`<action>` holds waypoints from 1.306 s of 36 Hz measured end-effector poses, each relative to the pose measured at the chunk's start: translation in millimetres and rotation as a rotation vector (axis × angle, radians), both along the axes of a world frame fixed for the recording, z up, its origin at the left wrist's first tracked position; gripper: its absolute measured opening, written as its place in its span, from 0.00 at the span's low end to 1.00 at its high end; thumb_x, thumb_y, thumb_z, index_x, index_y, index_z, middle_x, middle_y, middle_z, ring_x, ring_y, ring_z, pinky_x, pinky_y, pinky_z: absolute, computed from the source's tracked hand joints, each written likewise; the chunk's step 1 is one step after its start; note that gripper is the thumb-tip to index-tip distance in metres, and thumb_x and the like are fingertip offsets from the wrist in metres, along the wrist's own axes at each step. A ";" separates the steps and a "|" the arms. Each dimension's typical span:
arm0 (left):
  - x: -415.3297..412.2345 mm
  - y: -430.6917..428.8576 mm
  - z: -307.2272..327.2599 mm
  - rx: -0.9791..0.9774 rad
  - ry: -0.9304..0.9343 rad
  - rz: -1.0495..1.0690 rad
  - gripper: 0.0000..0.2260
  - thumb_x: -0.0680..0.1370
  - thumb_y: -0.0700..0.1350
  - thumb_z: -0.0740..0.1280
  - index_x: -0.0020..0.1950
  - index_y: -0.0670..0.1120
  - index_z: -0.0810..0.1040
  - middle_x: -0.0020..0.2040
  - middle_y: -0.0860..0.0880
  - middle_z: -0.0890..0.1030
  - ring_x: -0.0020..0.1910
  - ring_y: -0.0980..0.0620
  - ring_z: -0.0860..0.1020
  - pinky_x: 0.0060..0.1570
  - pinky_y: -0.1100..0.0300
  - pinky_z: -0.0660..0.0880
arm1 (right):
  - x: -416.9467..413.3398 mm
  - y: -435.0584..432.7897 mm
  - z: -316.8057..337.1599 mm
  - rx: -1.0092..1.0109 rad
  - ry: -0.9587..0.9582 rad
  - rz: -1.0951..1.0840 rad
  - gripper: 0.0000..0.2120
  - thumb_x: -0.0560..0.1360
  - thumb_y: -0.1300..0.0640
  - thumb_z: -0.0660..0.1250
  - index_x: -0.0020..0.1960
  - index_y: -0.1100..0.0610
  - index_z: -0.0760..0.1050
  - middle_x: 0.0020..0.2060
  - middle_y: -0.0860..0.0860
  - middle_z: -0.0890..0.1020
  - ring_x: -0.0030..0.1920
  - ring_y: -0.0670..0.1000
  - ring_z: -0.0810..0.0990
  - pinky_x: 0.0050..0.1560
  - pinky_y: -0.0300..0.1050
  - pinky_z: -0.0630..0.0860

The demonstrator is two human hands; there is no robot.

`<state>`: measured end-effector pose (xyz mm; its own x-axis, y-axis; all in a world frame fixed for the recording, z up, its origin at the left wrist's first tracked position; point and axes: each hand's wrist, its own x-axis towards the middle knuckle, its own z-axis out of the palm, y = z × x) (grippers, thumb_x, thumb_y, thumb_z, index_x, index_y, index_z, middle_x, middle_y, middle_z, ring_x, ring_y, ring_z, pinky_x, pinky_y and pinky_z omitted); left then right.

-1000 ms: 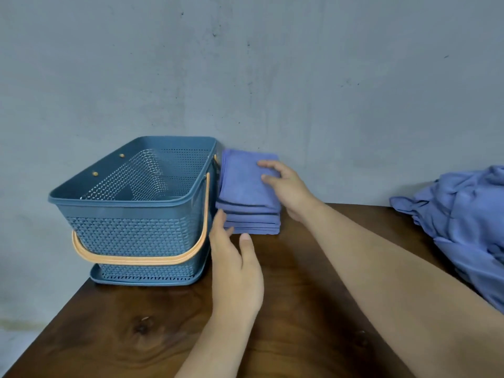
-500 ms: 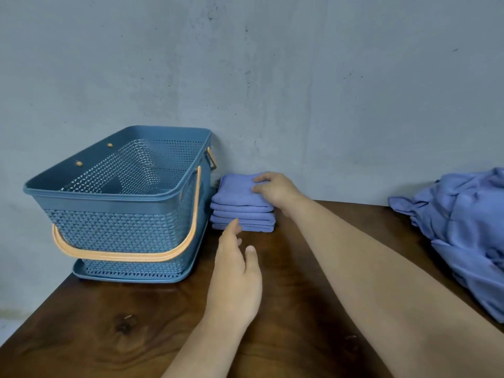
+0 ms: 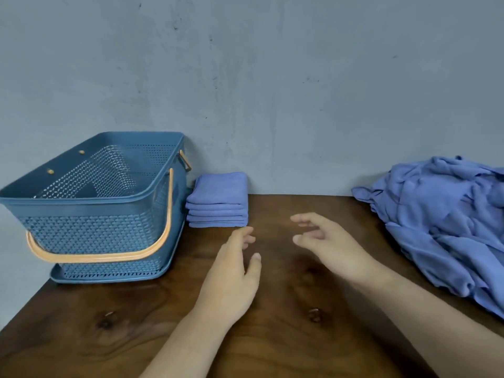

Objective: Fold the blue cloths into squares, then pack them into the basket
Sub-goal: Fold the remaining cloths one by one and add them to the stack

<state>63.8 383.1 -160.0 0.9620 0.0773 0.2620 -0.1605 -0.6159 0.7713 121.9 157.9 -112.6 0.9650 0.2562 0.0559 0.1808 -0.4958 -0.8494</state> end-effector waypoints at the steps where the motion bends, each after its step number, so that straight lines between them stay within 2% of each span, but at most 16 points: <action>1: -1.3 -0.3 0.7 0.020 -0.003 -0.015 0.22 0.85 0.50 0.65 0.77 0.63 0.64 0.66 0.66 0.74 0.69 0.68 0.71 0.66 0.65 0.70 | -11.2 -12.7 -0.9 0.006 0.007 -0.007 0.16 0.80 0.47 0.71 0.64 0.30 0.77 0.63 0.33 0.78 0.61 0.37 0.79 0.62 0.43 0.74; 6: -11.4 -21.1 -0.3 0.070 -0.021 -0.131 0.20 0.85 0.53 0.64 0.75 0.66 0.65 0.67 0.67 0.74 0.70 0.67 0.71 0.68 0.60 0.73 | -45.6 -74.3 -6.4 0.071 -0.083 -0.162 0.14 0.80 0.49 0.72 0.60 0.31 0.79 0.57 0.37 0.82 0.56 0.32 0.78 0.55 0.39 0.74; 9: -20.8 -40.8 0.6 0.117 -0.029 -0.204 0.19 0.85 0.55 0.64 0.74 0.67 0.66 0.68 0.68 0.74 0.70 0.68 0.71 0.68 0.62 0.72 | -51.0 -95.7 -15.4 0.119 -0.222 -0.290 0.12 0.82 0.54 0.70 0.59 0.37 0.80 0.55 0.39 0.82 0.56 0.35 0.79 0.51 0.35 0.75; 13: -22.1 -82.6 14.4 0.145 -0.057 -0.278 0.16 0.85 0.54 0.64 0.72 0.66 0.70 0.68 0.68 0.75 0.70 0.67 0.71 0.66 0.66 0.71 | -42.8 -118.8 -22.0 0.101 -0.411 -0.354 0.11 0.83 0.57 0.68 0.60 0.42 0.80 0.56 0.38 0.79 0.57 0.43 0.80 0.54 0.44 0.79; 17: -1.1 -144.8 34.6 0.126 -0.080 -0.340 0.13 0.85 0.53 0.65 0.70 0.62 0.74 0.65 0.67 0.77 0.68 0.68 0.72 0.64 0.69 0.69 | -37.2 -146.3 -17.7 0.217 -0.527 -0.523 0.11 0.84 0.60 0.64 0.59 0.46 0.80 0.56 0.38 0.78 0.55 0.44 0.81 0.47 0.34 0.76; 19: 15.5 -179.3 46.2 0.115 -0.092 -0.366 0.12 0.85 0.52 0.65 0.69 0.60 0.75 0.64 0.66 0.77 0.67 0.68 0.73 0.61 0.70 0.70 | -35.6 -160.5 -19.4 0.310 -0.547 -0.600 0.11 0.85 0.61 0.63 0.59 0.48 0.79 0.56 0.41 0.78 0.53 0.44 0.82 0.46 0.35 0.76; 24: 82.5 -260.6 82.2 0.167 -0.170 -0.431 0.13 0.84 0.51 0.66 0.69 0.54 0.77 0.65 0.59 0.79 0.64 0.62 0.76 0.63 0.59 0.75 | -26.2 -187.0 -21.2 0.537 -0.579 -0.788 0.09 0.86 0.59 0.62 0.59 0.46 0.76 0.56 0.41 0.79 0.56 0.48 0.82 0.55 0.56 0.81; 28: 150.2 -317.4 113.2 0.338 -0.214 -0.372 0.22 0.84 0.52 0.66 0.77 0.49 0.71 0.74 0.49 0.73 0.71 0.48 0.73 0.68 0.49 0.74 | -24.9 -197.9 -15.4 0.692 -0.588 -0.861 0.09 0.86 0.61 0.61 0.59 0.48 0.76 0.54 0.39 0.80 0.56 0.48 0.82 0.55 0.55 0.82; 31: 190.5 -345.2 123.4 0.485 -0.087 -0.307 0.28 0.84 0.55 0.67 0.82 0.49 0.65 0.79 0.46 0.68 0.74 0.43 0.70 0.69 0.44 0.73 | -22.6 -201.8 -15.6 0.693 -0.597 -0.857 0.09 0.85 0.62 0.61 0.59 0.49 0.76 0.53 0.39 0.79 0.55 0.48 0.82 0.53 0.51 0.81; 33: 204.3 -357.1 122.1 0.570 -0.002 -0.274 0.20 0.84 0.55 0.66 0.73 0.48 0.72 0.72 0.43 0.75 0.65 0.41 0.76 0.60 0.46 0.76 | -22.4 -203.0 -16.8 0.665 -0.599 -0.842 0.10 0.85 0.61 0.62 0.59 0.48 0.75 0.54 0.41 0.79 0.55 0.47 0.82 0.52 0.45 0.80; 35: 209.9 -362.3 117.8 0.587 -0.015 -0.225 0.07 0.84 0.52 0.64 0.52 0.49 0.77 0.58 0.43 0.82 0.52 0.42 0.79 0.47 0.52 0.74 | -23.7 -203.5 -18.1 0.650 -0.604 -0.824 0.10 0.86 0.61 0.62 0.59 0.46 0.75 0.56 0.43 0.79 0.56 0.46 0.81 0.51 0.40 0.79; 37: 213.1 -358.2 117.4 0.552 -0.083 -0.169 0.09 0.83 0.47 0.64 0.43 0.49 0.74 0.49 0.44 0.82 0.48 0.40 0.79 0.41 0.54 0.70 | -24.9 -203.7 -18.6 0.646 -0.615 -0.807 0.11 0.86 0.60 0.62 0.59 0.44 0.74 0.56 0.42 0.79 0.56 0.46 0.82 0.51 0.38 0.78; 39: 211.1 -349.8 124.7 0.437 -0.137 -0.134 0.07 0.84 0.45 0.61 0.48 0.47 0.75 0.47 0.45 0.81 0.46 0.42 0.79 0.39 0.54 0.69 | -25.0 -203.8 -18.6 0.651 -0.615 -0.797 0.12 0.86 0.60 0.62 0.58 0.42 0.74 0.57 0.42 0.79 0.56 0.46 0.82 0.50 0.38 0.79; 42: 197.8 -330.9 151.6 0.143 -0.218 -0.057 0.07 0.86 0.45 0.58 0.55 0.44 0.73 0.45 0.49 0.78 0.41 0.52 0.76 0.35 0.55 0.68 | -24.5 -203.1 -17.1 0.659 -0.624 -0.782 0.14 0.85 0.61 0.62 0.57 0.41 0.73 0.56 0.43 0.79 0.55 0.46 0.82 0.50 0.35 0.77; 45: 179.4 -304.2 185.5 -0.106 -0.329 0.038 0.08 0.86 0.47 0.57 0.56 0.45 0.72 0.46 0.49 0.79 0.44 0.49 0.78 0.41 0.54 0.73 | -24.2 -200.6 -16.8 0.661 -0.623 -0.768 0.14 0.85 0.61 0.63 0.58 0.41 0.74 0.58 0.44 0.79 0.56 0.46 0.82 0.50 0.34 0.77; 47: 169.0 -280.2 201.4 -0.249 -0.347 0.053 0.06 0.84 0.48 0.58 0.53 0.47 0.72 0.46 0.49 0.79 0.44 0.48 0.79 0.48 0.48 0.79 | -23.6 -201.7 -19.5 0.650 -0.614 -0.762 0.13 0.85 0.61 0.62 0.58 0.42 0.74 0.59 0.45 0.79 0.57 0.46 0.82 0.51 0.34 0.77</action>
<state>232.8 102.9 41.4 0.8133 0.2264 0.5361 -0.4093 -0.4322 0.8035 98.2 -43.8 -132.1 0.6218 -0.6241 0.4731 0.4921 -0.1586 -0.8560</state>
